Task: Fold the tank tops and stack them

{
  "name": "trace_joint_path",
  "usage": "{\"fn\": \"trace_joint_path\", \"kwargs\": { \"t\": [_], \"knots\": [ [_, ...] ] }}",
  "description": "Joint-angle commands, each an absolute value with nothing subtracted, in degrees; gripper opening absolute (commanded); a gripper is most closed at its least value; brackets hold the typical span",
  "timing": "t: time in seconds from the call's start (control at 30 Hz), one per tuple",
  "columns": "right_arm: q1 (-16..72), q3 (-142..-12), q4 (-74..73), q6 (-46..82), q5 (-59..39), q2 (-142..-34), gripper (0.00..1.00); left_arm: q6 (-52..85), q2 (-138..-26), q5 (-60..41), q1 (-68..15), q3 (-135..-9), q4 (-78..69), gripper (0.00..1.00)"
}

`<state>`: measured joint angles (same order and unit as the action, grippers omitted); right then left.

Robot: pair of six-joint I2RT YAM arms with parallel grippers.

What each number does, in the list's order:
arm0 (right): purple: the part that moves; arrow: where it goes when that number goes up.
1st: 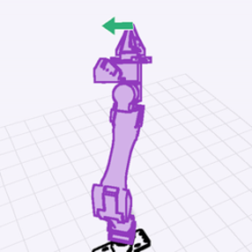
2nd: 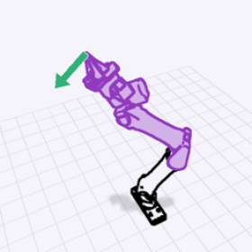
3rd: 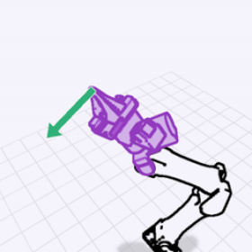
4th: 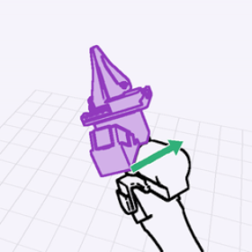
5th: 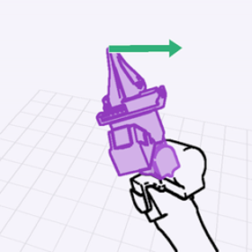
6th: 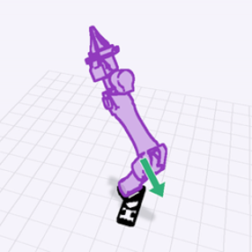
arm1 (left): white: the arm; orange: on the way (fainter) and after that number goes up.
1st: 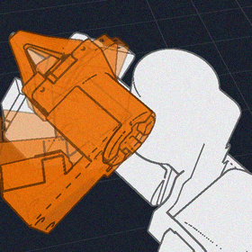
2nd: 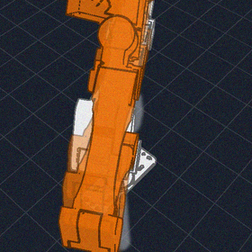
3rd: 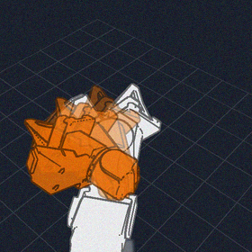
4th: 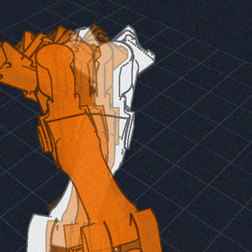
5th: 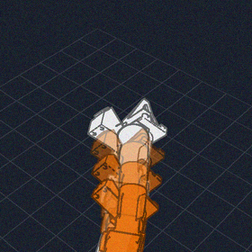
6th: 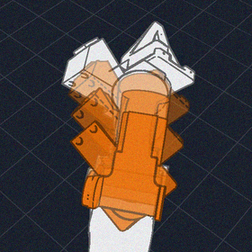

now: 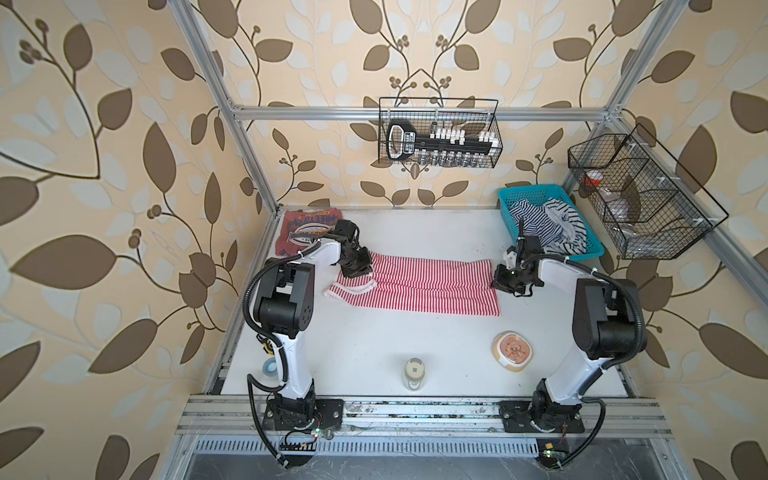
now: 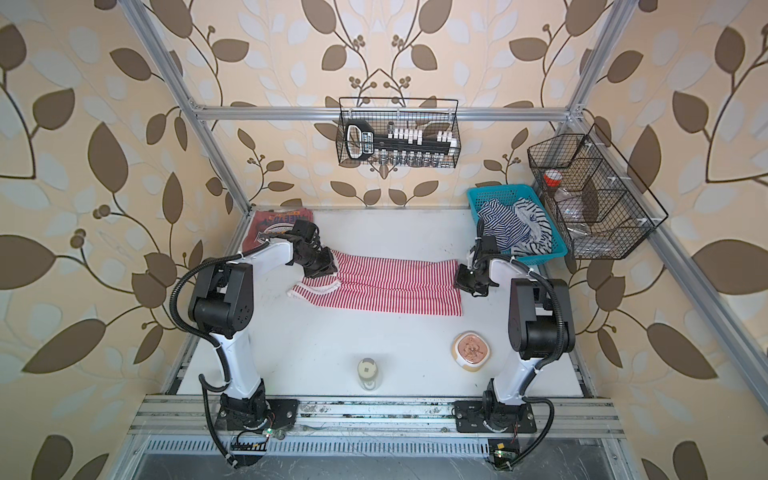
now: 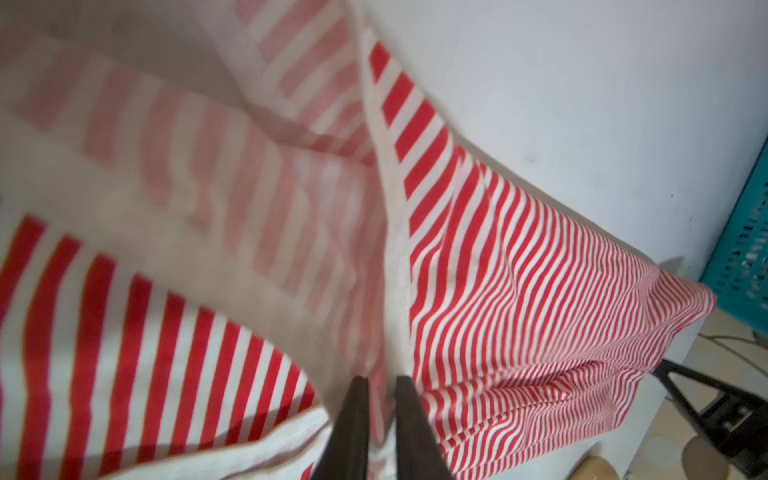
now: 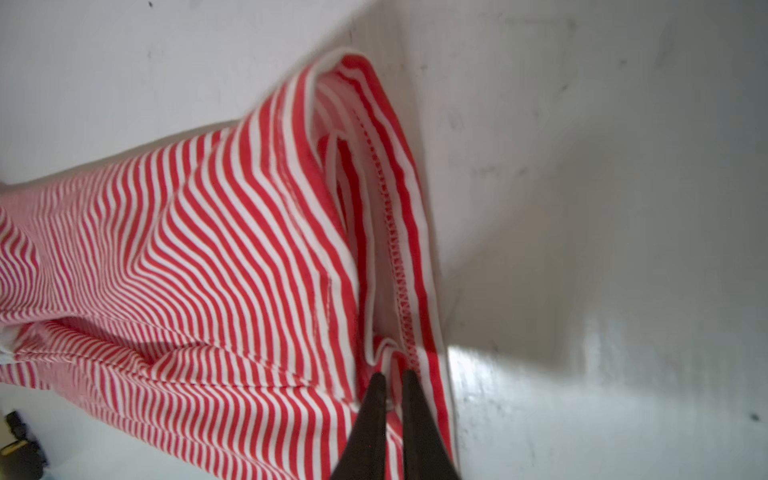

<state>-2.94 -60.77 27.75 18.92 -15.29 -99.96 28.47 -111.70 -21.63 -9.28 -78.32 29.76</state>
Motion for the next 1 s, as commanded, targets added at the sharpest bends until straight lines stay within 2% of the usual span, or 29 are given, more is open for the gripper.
{"fn": "trace_joint_path", "kwargs": {
  "t": [0.0, 0.1, 0.2, 0.3, 0.4, 0.47, 0.73, 0.97],
  "knots": [
    [-2.6, -60.7, 30.9, 17.3, -11.3, -96.2, 0.23, 28.1, -107.8, -20.1, -8.8, -79.0, 33.4, 0.31],
    [-2.4, -62.2, 32.3, 17.3, -10.3, -94.3, 0.27, 28.0, -106.1, -19.7, -8.9, -80.2, 35.4, 0.42],
    [-1.3, -64.8, 32.2, 17.5, -10.5, -93.4, 0.29, 28.2, -104.1, -19.6, -8.9, -81.4, 35.8, 0.43],
    [1.3, -69.0, 31.5, 17.7, -12.2, -95.5, 0.22, 29.0, -104.0, -19.8, -8.9, -83.3, 34.4, 0.41],
    [4.6, -75.0, 32.0, 17.4, -13.5, -101.0, 0.07, 29.6, -107.8, -20.9, -9.3, -87.9, 34.6, 0.33],
    [6.6, -78.8, 32.9, 17.0, -14.1, -105.3, 0.00, 29.8, -111.4, -21.5, -9.7, -91.1, 35.1, 0.27],
    [9.8, -85.7, 33.8, 16.0, -16.5, -117.4, 0.00, 29.9, -125.9, -21.2, -10.4, -103.7, 41.6, 0.01],
    [9.5, -83.5, 35.0, 13.9, -14.2, -119.3, 0.00, 30.5, -133.0, -18.8, -10.5, -108.7, 44.6, 0.00]
  ]
}}
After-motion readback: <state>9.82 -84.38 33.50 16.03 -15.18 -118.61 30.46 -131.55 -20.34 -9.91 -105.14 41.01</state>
